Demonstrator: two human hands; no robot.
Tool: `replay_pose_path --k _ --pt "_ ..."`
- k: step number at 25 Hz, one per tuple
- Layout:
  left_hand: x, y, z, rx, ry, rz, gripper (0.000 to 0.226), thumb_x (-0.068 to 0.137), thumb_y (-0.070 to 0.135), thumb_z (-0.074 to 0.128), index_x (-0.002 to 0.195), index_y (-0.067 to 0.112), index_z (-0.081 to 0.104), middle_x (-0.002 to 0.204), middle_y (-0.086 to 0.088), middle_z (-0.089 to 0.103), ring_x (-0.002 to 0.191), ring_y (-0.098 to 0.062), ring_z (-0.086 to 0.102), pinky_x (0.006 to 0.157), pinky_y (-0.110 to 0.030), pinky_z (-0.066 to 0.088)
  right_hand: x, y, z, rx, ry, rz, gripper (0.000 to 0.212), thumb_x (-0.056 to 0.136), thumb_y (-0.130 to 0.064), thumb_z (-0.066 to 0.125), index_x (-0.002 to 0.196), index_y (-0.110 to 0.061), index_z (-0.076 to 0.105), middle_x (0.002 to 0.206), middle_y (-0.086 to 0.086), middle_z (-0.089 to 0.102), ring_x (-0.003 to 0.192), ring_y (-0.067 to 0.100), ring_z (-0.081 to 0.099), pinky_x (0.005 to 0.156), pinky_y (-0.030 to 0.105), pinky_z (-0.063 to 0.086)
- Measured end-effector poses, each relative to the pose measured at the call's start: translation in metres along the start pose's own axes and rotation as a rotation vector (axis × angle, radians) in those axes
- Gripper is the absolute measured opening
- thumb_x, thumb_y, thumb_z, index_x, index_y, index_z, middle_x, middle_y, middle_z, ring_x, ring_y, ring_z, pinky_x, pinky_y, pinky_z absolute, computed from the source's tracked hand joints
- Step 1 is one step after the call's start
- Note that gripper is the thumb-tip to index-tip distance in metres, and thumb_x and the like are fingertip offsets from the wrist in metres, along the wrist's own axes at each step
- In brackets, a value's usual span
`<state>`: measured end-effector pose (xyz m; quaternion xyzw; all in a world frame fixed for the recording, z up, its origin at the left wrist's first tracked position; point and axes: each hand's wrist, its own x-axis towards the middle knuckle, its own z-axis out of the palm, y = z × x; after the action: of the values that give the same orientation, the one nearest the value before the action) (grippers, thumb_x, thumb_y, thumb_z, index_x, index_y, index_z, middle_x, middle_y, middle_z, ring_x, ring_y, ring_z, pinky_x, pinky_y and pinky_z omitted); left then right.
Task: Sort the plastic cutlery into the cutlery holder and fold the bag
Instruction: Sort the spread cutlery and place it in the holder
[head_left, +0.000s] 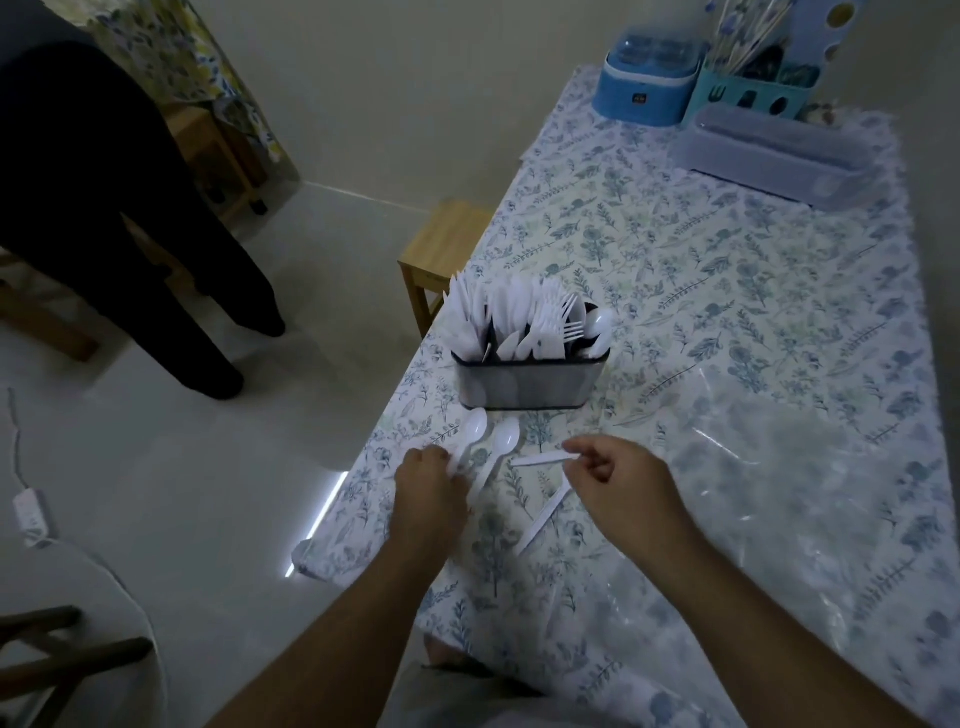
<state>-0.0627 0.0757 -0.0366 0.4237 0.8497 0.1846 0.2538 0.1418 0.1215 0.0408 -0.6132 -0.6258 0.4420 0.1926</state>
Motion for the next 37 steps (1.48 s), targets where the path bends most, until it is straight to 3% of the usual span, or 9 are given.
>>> replay_pose_path --k 4,8,11,14,21,25,30,34,37 --pt "0.006 0.003 -0.002 -0.064 0.018 -0.086 0.011 0.095 0.025 0.063 0.1 0.015 0.064 0.098 -0.002 0.065 0.078 -0.012 0.059 0.064 -0.027 0.05 -0.009 0.021 0.014 0.015 -0.103 0.134 0.025 0.092 -0.024 0.069 0.116 -0.023 0.073 0.094 -0.007 0.071 0.077 0.006 0.067 0.075 0.029 0.059" --pt "-0.041 0.035 -0.011 -0.229 -0.221 0.177 0.015 0.093 0.029 0.069 0.106 0.024 0.063 0.091 0.011 0.062 0.078 -0.002 0.061 0.062 -0.016 0.05 -0.01 0.017 0.026 0.361 -0.175 0.273 0.041 0.093 -0.037 0.068 0.131 -0.032 0.055 0.11 -0.007 0.074 0.103 0.012 0.069 0.097 0.042 0.056" --pt "-0.059 0.045 -0.002 -0.1 -0.315 0.455 0.021 0.088 0.04 0.071 0.104 0.028 0.064 0.093 0.015 0.058 0.083 -0.003 0.057 0.072 -0.018 0.048 -0.006 0.019 0.03 0.431 -0.026 0.342 0.019 0.101 -0.022 0.054 0.108 -0.011 0.067 0.092 0.003 0.076 0.085 0.019 0.072 0.081 0.041 0.061" --pt "-0.031 0.026 0.011 -0.083 -0.06 0.304 0.025 0.093 0.028 0.066 0.116 0.022 0.06 0.112 0.007 0.053 0.099 -0.006 0.047 0.081 -0.018 0.04 -0.008 0.031 0.024 0.593 0.055 0.458 0.023 0.1 -0.007 0.044 0.113 -0.008 0.063 0.077 0.009 0.058 0.062 0.021 0.054 0.054 0.031 0.048" --pt "-0.022 0.022 0.012 -0.181 -0.104 0.155 0.03 0.097 0.007 0.056 0.122 0.022 0.052 0.096 -0.001 0.06 0.083 -0.014 0.06 0.056 -0.012 0.038 -0.018 0.047 0.018 0.847 -0.04 0.557 0.014 0.098 -0.006 0.057 0.112 -0.006 0.058 0.082 0.011 0.052 0.073 0.021 0.051 0.072 0.038 0.052" --pt "-0.081 0.06 0.017 -0.309 -0.323 0.477 0.028 0.098 0.015 0.059 0.123 0.026 0.058 0.102 0.014 0.059 0.09 0.001 0.059 0.073 -0.011 0.046 -0.019 0.049 0.017 0.948 -0.058 0.488 0.022 0.097 -0.021 0.064 0.115 -0.007 0.064 0.103 0.016 0.075 0.095 0.032 0.074 0.089 0.048 0.058" --pt "-0.071 0.064 0.042 -0.213 -0.23 0.432 0.021 0.095 0.02 0.061 0.115 0.022 0.056 0.106 0.008 0.055 0.098 -0.007 0.053 0.084 -0.022 0.048 -0.017 0.065 -0.003 0.82 0.151 0.549 0.028 0.098 -0.007 0.054 0.122 -0.019 0.064 0.094 0.012 0.067 0.073 0.025 0.064 0.061 0.036 0.052" --pt "-0.041 0.048 0.057 0.129 -0.207 0.443 0.025 0.096 0.012 0.056 0.121 0.011 0.053 0.114 -0.008 0.058 0.099 -0.02 0.054 0.082 -0.031 0.05 -0.025 0.066 -0.01 0.757 0.101 0.572 0.027 0.097 -0.006 0.053 0.121 -0.017 0.059 0.093 0.01 0.059 0.061 0.018 0.046 0.047 0.028 0.035" --pt "-0.041 0.053 0.051 0.123 -0.223 0.425 0.025 0.1 0.009 0.049 0.124 0.014 0.055 0.105 -0.007 0.065 0.087 -0.016 0.06 0.072 -0.028 0.052 -0.028 0.067 -0.012 0.853 0.043 0.592 0.023 0.099 -0.009 0.052 0.121 -0.014 0.057 0.097 0.012 0.057 0.066 0.019 0.048 0.051 0.03 0.039"
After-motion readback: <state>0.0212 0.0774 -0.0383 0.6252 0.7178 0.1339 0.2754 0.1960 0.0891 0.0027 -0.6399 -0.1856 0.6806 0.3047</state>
